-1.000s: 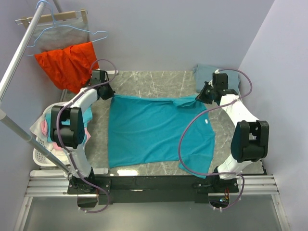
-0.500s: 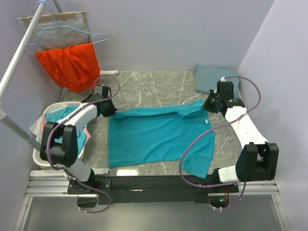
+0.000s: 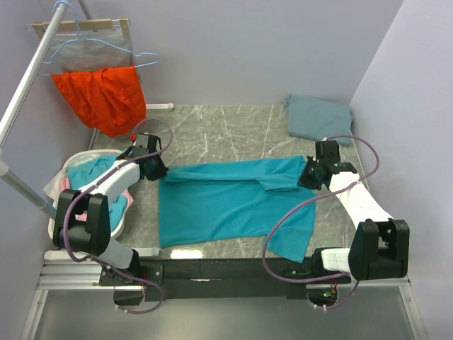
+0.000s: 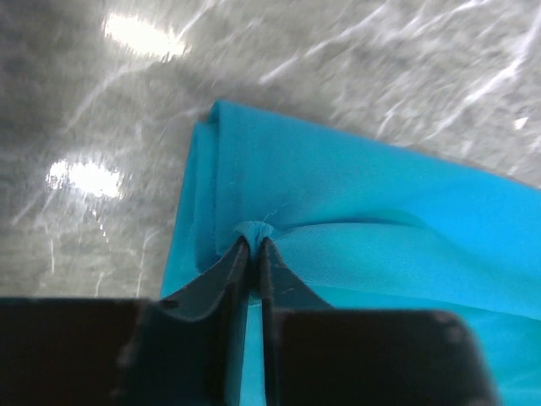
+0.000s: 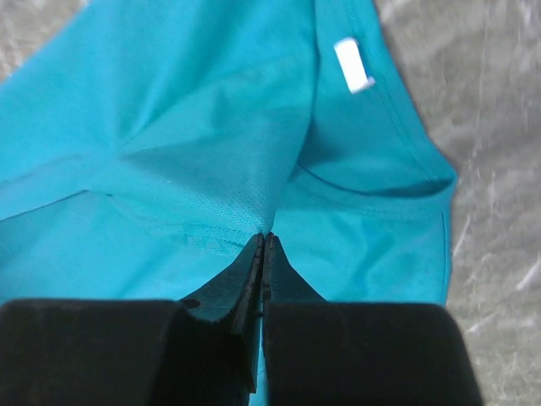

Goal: Fold and stack the t-shirts
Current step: Fold the flattened tshirt in 1/3 of the way

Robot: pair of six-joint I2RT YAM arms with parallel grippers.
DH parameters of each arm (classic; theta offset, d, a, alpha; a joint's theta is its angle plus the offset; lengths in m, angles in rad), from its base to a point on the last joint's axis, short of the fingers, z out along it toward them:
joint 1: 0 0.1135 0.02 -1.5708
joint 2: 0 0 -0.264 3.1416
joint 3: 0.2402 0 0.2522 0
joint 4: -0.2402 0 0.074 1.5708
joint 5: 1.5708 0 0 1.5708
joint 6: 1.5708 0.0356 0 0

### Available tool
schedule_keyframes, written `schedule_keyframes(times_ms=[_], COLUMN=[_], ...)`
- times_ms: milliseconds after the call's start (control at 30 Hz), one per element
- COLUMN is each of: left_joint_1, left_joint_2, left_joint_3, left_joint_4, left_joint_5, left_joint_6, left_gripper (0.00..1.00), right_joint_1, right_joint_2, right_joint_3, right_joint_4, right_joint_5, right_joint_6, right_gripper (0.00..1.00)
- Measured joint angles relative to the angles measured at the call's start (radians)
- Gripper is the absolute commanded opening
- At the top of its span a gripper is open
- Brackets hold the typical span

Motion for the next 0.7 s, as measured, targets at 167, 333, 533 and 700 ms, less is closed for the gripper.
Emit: schedule_keyframes(times_ms=[167, 333, 533, 700], left_joint_1=[-0.003, -0.005, -0.005, -0.018], left_joint_2=[0.000, -0.054, -0.158, -0.088], left_joint_3=[-0.037, -0.038, 0.015, 0.061], left_joint_4=[-0.029, -0.098, -0.068, 0.070], left_joint_5=[-0.023, -0.087, -0.067, 0.069], left_joint_6=[-0.019, -0.031, -0.037, -0.037], left_gripper=[0.60, 0.71, 0.74, 0.72], right_joint_1=[0.000, 0.000, 0.000, 0.000], right_joint_2=[-0.012, -0.047, 0.033, 0.209], right_joint_3=[-0.026, -0.010, 0.101, 0.154], right_joint_4=[-0.015, -0.012, 0.058, 0.154], right_joint_5=[0.045, 0.084, 0.051, -0.045], right_joint_6=[0.003, -0.001, -0.013, -0.001], right_gripper=[0.66, 0.68, 0.66, 0.65])
